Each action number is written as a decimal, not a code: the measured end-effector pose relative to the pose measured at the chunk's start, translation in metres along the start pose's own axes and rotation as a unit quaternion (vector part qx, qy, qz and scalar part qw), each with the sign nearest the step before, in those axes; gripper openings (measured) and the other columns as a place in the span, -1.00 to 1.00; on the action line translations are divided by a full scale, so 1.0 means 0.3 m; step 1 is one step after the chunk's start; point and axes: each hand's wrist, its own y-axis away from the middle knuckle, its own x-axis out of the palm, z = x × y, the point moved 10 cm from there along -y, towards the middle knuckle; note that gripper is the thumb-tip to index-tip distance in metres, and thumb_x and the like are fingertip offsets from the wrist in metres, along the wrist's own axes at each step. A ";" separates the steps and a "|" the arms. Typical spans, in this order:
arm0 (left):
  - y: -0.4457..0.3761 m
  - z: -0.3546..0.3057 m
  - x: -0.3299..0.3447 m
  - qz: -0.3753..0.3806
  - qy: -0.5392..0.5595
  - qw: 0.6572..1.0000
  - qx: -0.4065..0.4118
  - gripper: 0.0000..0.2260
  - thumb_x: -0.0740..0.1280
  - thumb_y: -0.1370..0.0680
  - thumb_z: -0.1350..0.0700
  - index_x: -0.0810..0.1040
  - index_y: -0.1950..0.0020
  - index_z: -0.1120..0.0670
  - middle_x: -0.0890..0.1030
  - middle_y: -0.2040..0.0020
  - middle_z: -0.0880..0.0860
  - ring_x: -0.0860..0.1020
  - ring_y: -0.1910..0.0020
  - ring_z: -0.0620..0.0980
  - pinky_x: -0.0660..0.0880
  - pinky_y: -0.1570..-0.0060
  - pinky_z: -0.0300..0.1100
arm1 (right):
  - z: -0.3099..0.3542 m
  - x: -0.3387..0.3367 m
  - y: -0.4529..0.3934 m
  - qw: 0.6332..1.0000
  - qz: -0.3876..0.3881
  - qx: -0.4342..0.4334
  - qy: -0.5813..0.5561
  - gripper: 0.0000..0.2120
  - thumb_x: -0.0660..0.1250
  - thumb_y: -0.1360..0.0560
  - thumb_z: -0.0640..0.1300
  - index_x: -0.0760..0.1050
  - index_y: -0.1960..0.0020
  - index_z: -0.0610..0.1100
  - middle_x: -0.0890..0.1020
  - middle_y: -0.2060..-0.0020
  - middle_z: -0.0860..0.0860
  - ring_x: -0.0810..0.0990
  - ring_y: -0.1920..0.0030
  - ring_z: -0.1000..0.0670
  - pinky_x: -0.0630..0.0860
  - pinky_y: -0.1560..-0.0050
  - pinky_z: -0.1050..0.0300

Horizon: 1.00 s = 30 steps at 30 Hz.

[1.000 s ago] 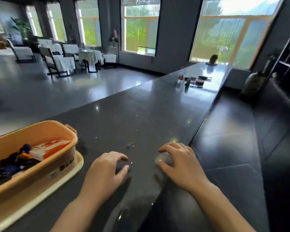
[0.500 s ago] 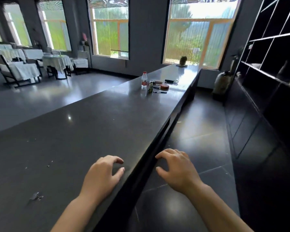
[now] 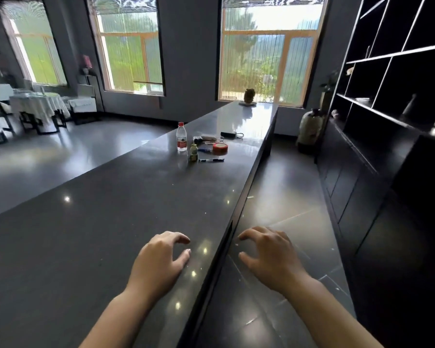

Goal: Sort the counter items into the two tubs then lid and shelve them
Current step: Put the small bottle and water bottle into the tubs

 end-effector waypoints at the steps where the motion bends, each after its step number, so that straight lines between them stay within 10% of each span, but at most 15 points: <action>1: -0.065 -0.006 0.034 0.003 -0.001 1.000 0.004 -0.84 0.36 -0.49 -0.01 0.57 -0.06 -0.11 0.55 -0.01 -0.24 0.47 -0.09 -0.22 0.38 -0.11 -0.27 | -0.045 0.009 -0.054 1.000 0.000 0.004 -0.002 -0.69 0.27 -0.48 0.09 0.49 -0.22 0.14 0.52 -0.20 0.20 0.44 -0.21 0.12 0.17 -0.21 0.25; 16: -1.039 -0.002 0.524 -0.042 0.022 0.996 -0.079 -0.85 0.38 -0.48 0.04 0.58 -0.04 -0.08 0.57 -0.01 -0.18 0.50 -0.06 -0.17 0.37 -0.03 -0.26 | -0.725 0.146 -1.003 0.998 0.054 -0.045 -0.005 -0.66 0.25 -0.50 0.07 0.47 -0.26 0.10 0.51 -0.22 0.16 0.44 -0.22 0.09 0.20 -0.28 0.18; 30: -1.717 0.445 0.684 -0.109 0.020 0.969 -0.220 -0.79 0.40 -0.46 0.11 0.58 -0.08 -0.03 0.57 -0.05 -0.09 0.51 -0.02 -0.12 0.40 0.01 -0.22 | -0.808 0.520 -1.824 0.979 0.142 -0.141 -0.025 -0.64 0.26 -0.50 0.11 0.42 -0.29 0.14 0.45 -0.27 0.20 0.38 -0.29 0.14 0.14 -0.33 0.20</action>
